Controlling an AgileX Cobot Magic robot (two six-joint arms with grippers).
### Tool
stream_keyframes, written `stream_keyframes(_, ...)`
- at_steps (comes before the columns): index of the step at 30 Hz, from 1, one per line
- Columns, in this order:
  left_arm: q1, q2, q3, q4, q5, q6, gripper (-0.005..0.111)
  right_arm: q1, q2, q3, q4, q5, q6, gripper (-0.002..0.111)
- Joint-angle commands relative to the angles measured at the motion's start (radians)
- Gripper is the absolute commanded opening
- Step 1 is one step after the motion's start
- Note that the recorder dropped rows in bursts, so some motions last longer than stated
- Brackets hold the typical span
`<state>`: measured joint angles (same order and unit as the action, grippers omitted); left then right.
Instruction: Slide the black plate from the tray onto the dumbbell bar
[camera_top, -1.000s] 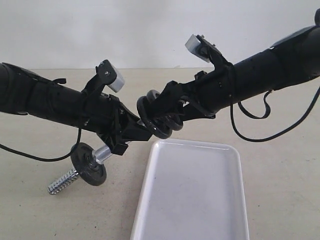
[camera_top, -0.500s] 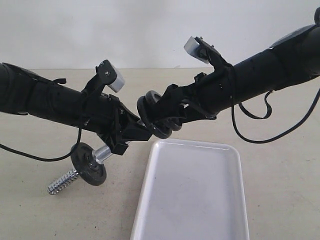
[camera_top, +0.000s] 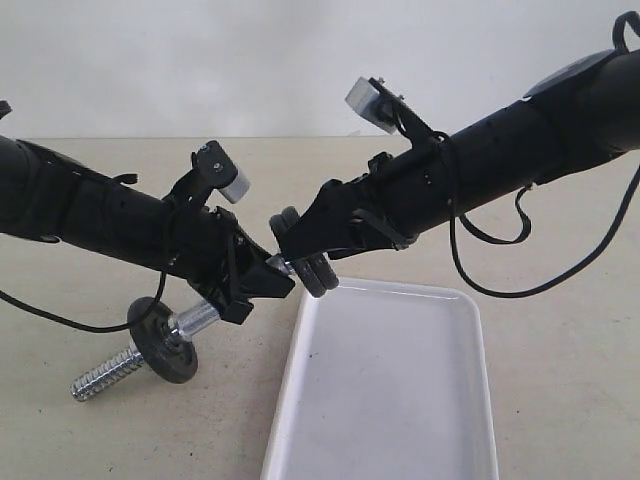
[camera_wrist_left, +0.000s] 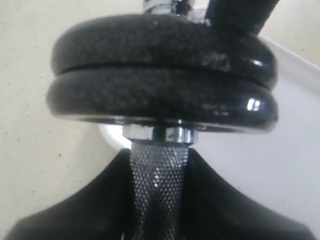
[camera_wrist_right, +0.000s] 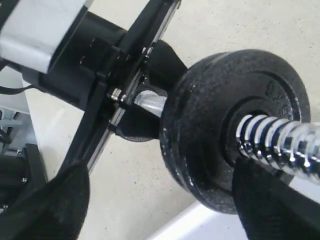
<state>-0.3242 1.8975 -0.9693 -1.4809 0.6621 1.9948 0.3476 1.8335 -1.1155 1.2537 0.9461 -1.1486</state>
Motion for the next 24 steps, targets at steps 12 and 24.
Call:
stream_keyframes(12, 0.001, -0.057, -0.031, -0.106, 0.014, -0.026, 0.004, -0.001, -0.009, -0.003, -0.013, 0.041, -0.012, 0.07)
stream_keyframes(24, 0.001, -0.057, -0.031, -0.106, -0.117, -0.094, 0.004, -0.001, -0.009, -0.003, -0.013, 0.041, -0.021, 0.07)
